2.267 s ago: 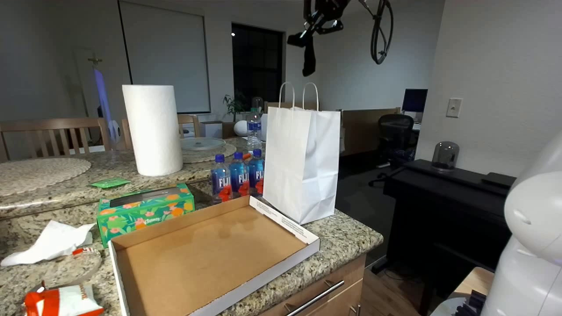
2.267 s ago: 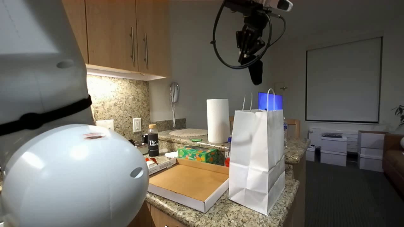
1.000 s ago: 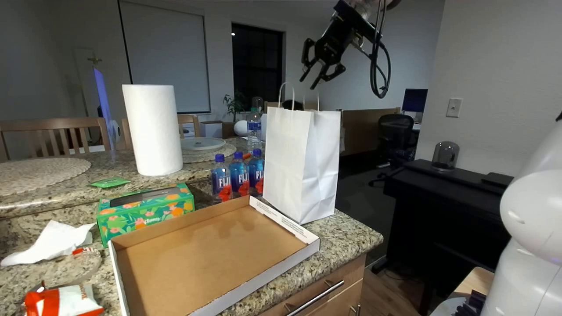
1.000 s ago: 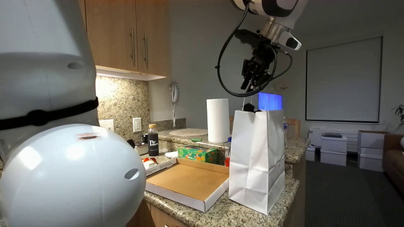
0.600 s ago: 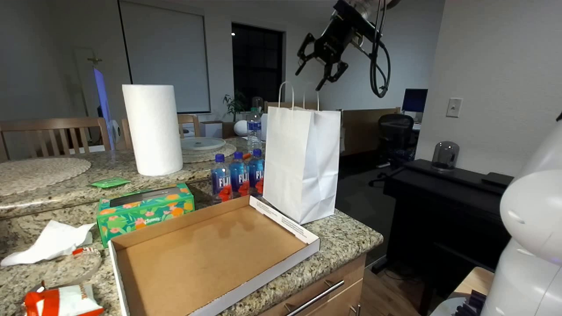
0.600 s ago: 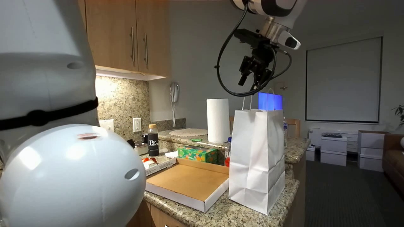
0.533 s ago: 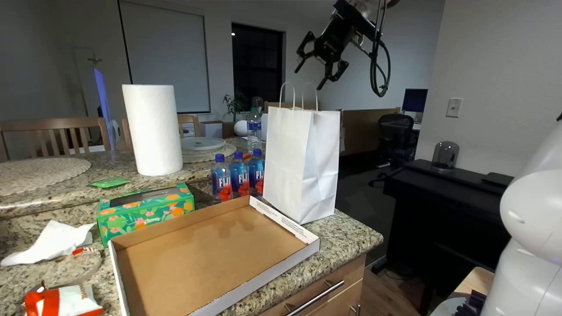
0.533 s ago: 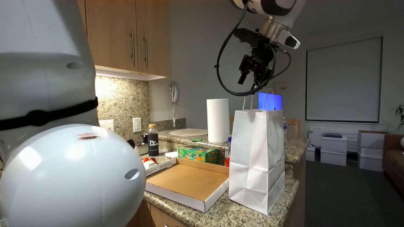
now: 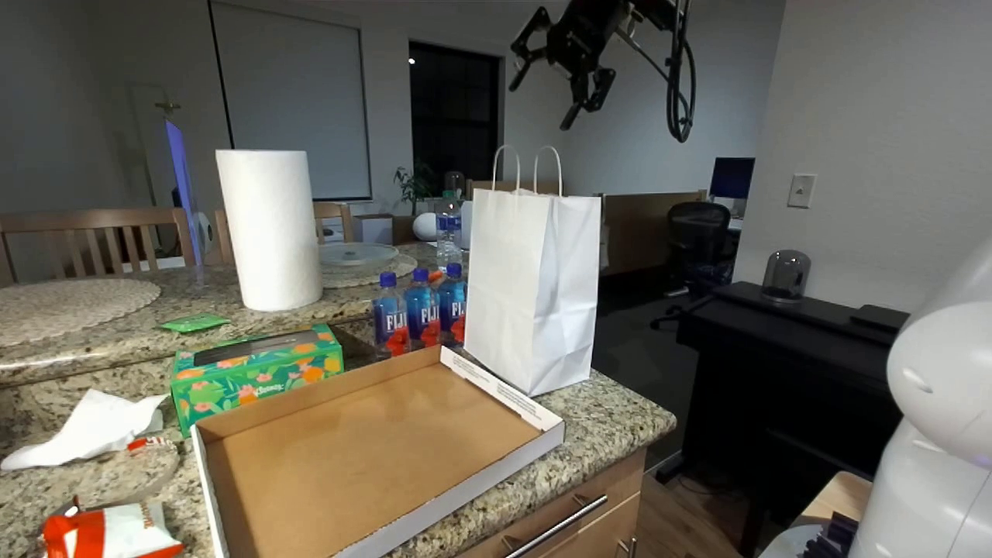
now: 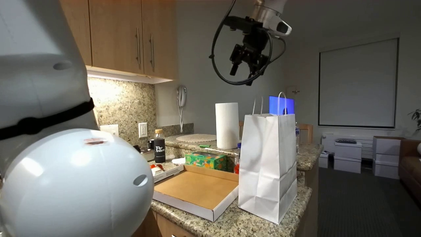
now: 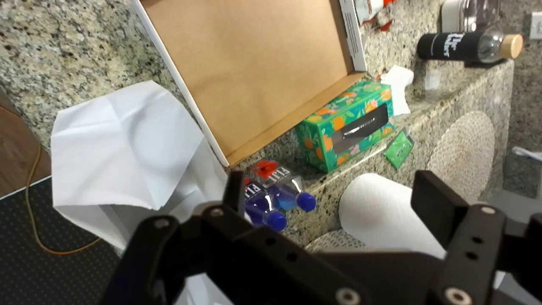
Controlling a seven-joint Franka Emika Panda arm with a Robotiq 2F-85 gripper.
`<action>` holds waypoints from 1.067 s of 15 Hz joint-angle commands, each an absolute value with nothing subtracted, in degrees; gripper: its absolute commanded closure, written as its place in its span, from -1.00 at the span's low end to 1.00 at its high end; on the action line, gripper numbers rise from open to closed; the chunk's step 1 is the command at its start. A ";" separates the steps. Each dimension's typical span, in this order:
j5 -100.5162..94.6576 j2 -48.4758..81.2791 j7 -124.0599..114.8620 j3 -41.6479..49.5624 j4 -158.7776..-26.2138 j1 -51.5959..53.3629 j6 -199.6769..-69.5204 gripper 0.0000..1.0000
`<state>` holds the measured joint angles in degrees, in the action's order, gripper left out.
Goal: Place the black socks inside the white bag
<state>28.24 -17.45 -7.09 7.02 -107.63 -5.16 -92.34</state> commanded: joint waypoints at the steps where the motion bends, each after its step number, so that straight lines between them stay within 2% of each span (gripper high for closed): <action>1: 22.83 -21.39 -5.93 2.95 -109.25 -2.77 -88.05 -1.00; 5: 18.77 -20.48 -5.42 -2.88 -108.05 1.45 -85.00 -1.00; 10: 14.65 -14.61 -3.09 -9.94 -107.84 7.26 -87.96 -1.00; 16: 1.77 -9.56 -4.30 -15.41 -112.63 11.48 -102.58 -1.00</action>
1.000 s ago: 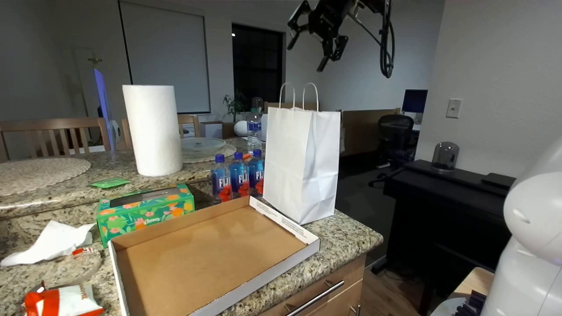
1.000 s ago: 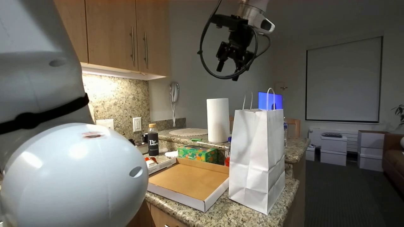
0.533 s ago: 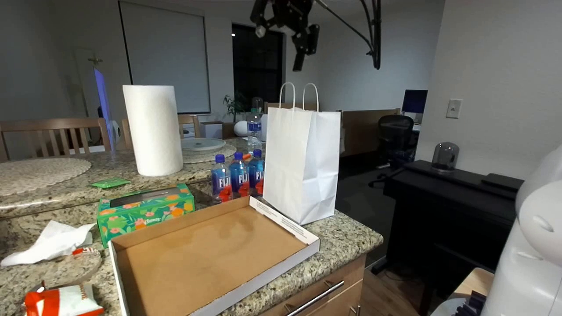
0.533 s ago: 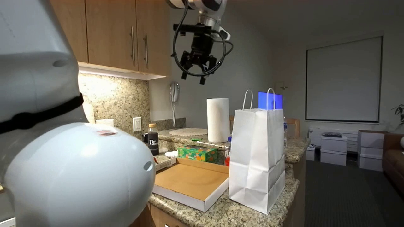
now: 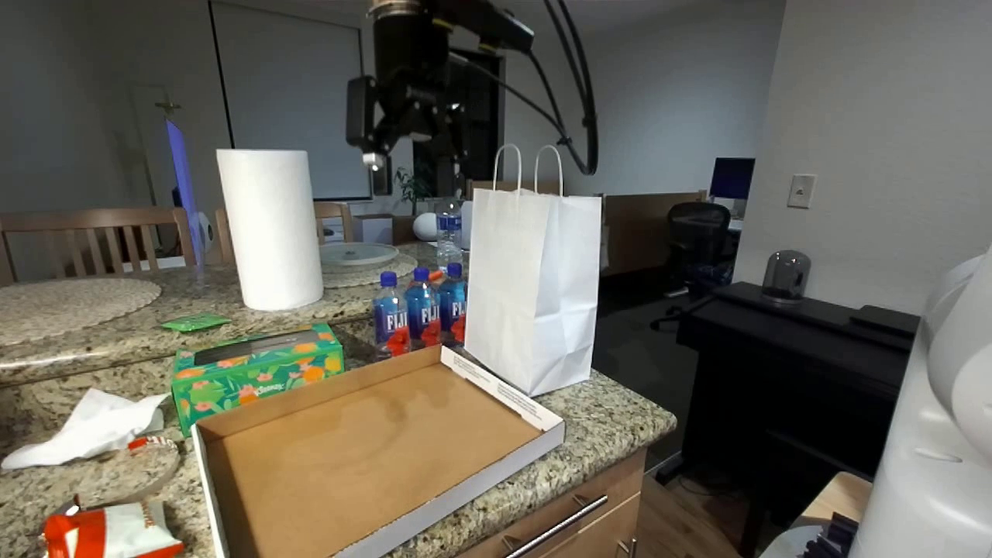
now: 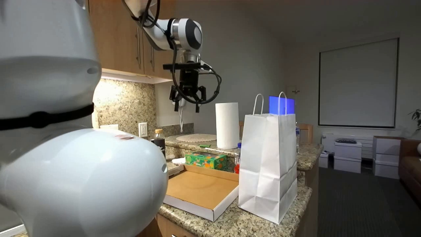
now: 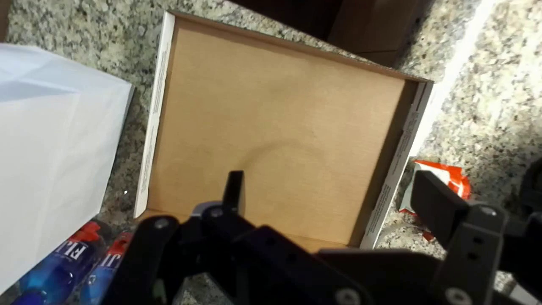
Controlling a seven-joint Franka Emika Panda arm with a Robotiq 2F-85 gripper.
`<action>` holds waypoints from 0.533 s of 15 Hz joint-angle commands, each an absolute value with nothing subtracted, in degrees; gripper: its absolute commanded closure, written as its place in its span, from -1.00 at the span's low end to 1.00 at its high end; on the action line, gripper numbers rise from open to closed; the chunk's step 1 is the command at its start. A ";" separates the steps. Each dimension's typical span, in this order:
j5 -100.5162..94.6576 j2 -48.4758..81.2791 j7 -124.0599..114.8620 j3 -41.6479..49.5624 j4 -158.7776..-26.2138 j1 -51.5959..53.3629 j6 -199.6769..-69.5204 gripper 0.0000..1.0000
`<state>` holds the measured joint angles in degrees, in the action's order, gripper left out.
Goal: Place the black socks inside the white bag
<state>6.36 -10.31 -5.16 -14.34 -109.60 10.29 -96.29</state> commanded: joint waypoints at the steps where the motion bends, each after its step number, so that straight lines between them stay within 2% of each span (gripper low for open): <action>1: 0.56 -9.07 -4.31 -15.67 -113.69 11.99 -104.88 -1.00; 8: 2.09 -7.67 -2.31 -15.22 -119.29 13.56 -114.46 -1.00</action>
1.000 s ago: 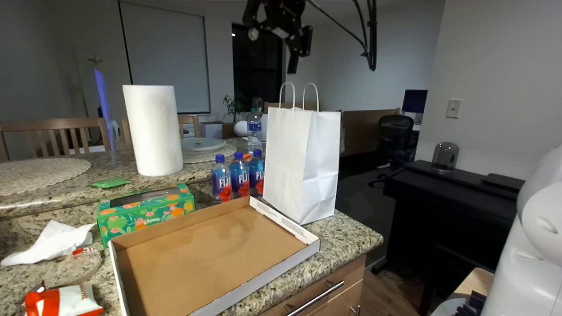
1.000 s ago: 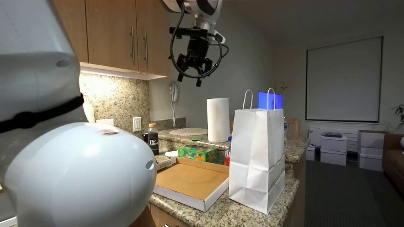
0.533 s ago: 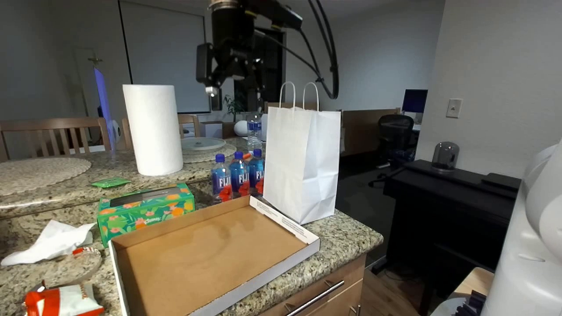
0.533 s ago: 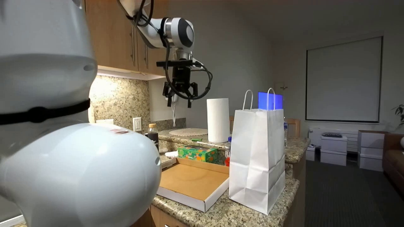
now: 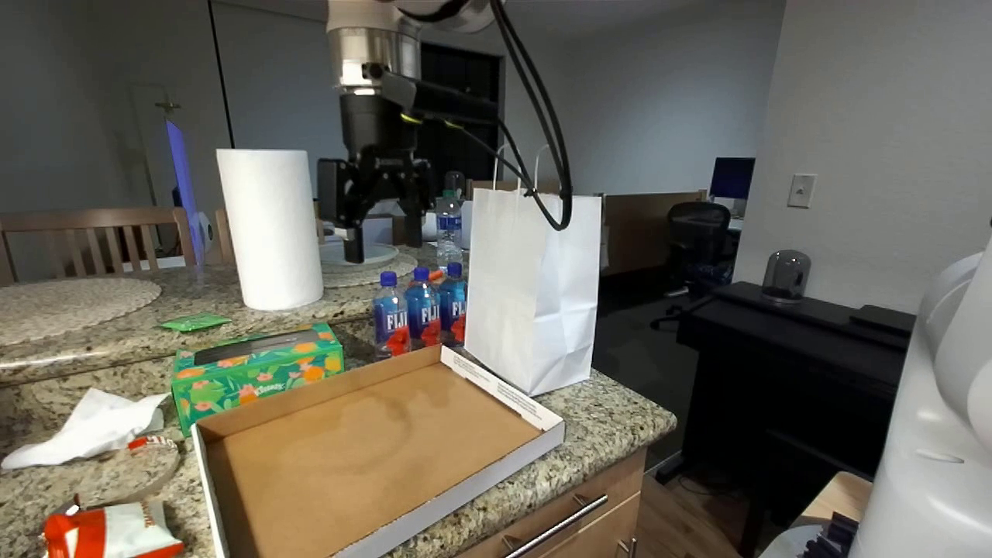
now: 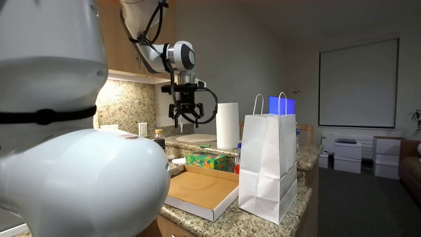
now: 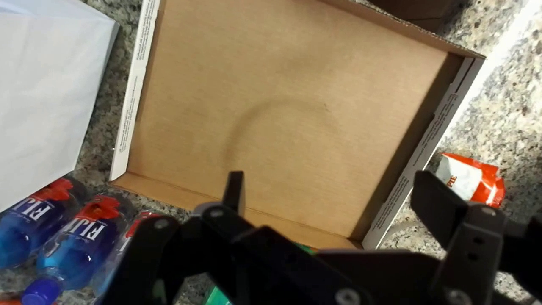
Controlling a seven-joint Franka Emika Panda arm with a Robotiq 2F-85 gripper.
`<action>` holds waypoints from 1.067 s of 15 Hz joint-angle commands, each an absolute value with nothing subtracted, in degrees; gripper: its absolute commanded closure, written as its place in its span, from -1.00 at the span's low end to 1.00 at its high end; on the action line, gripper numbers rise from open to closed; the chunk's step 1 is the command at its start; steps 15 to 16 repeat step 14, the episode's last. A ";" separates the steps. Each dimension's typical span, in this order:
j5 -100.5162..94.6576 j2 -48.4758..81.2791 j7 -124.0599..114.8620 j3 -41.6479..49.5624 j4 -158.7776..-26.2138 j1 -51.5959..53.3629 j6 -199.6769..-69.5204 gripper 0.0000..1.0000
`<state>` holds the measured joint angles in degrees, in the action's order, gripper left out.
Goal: Place the black socks inside the white bag
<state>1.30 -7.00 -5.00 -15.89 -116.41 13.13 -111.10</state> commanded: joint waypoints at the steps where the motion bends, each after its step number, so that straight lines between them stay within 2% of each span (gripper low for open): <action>1: 3.28 -7.52 -1.41 -14.94 -120.34 13.52 -115.60 -1.00; 16: 3.04 -6.46 -2.89 -14.82 -120.19 13.42 -115.16 -1.00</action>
